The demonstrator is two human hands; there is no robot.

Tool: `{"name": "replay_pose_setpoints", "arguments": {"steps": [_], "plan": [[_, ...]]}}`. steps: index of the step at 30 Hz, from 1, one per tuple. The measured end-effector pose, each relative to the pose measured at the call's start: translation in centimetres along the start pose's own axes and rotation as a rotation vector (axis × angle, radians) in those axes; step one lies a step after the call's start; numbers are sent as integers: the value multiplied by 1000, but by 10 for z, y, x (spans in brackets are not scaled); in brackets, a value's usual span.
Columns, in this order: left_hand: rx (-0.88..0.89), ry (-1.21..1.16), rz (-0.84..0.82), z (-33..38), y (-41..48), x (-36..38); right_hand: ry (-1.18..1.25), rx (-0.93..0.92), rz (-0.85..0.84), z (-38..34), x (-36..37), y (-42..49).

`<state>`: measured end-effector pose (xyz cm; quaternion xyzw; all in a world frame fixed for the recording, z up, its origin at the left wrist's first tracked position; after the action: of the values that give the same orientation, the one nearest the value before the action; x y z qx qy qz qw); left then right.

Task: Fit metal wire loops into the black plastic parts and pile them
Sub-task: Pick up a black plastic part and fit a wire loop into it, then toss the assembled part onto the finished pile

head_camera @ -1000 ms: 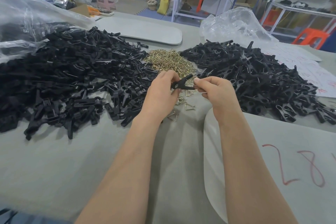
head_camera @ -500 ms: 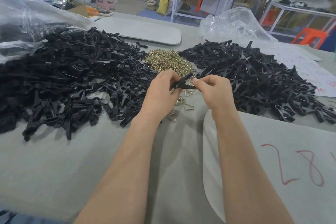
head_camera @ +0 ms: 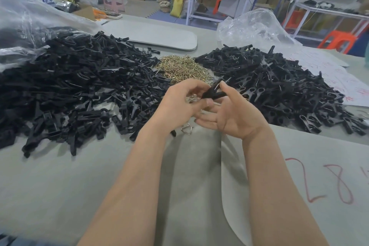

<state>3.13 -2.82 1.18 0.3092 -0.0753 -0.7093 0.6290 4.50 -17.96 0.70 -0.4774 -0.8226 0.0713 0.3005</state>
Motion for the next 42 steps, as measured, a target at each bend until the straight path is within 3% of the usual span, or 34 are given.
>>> {"name": "replay_pose_setpoints", "arguments": {"steps": [10,17,19,21,24,27,29,31,33,36,38,42], "plan": [[67,0,-61,5,1,-2,71,-83,-25,5,2,10],[47,54,-41,-3,0,-1,-89,-14,96,3,4,10],[3,139,1,-8,0,-2,-168,-4,222,-1,5,7],[-12,266,-12,-10,0,1,-315,-115,353,-4,5,8],[-34,401,-1,-13,1,5,-394,-471,729,-6,2,10],[-202,607,202,-18,1,-7,-282,-763,1147,-12,-10,0],[-300,767,280,-24,-2,-15,-492,-737,1295,-11,-11,-1],[-382,832,233,-26,-4,-17,-844,-617,1409,-3,-2,7],[-467,863,115,-29,-7,-14,-1054,-625,1335,6,11,17],[-535,955,-31,-31,-8,-13,-1217,-657,940,14,26,33],[-529,977,-45,-32,-7,-12,-1357,-550,759,22,33,44],[-527,955,2,-31,-6,-12,-1520,-248,668,41,35,61]]}}
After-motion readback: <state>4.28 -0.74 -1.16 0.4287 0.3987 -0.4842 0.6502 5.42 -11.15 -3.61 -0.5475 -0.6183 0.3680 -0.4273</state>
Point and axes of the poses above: each hand's wrist, its own y-axis towards the middle knuckle, its own x-axis out of the palm, z = x × y, the point moved 1 cm from there along y, towards the middle knuckle, and after that the axes turned 10 degrees about x, right-handed, at the moved point
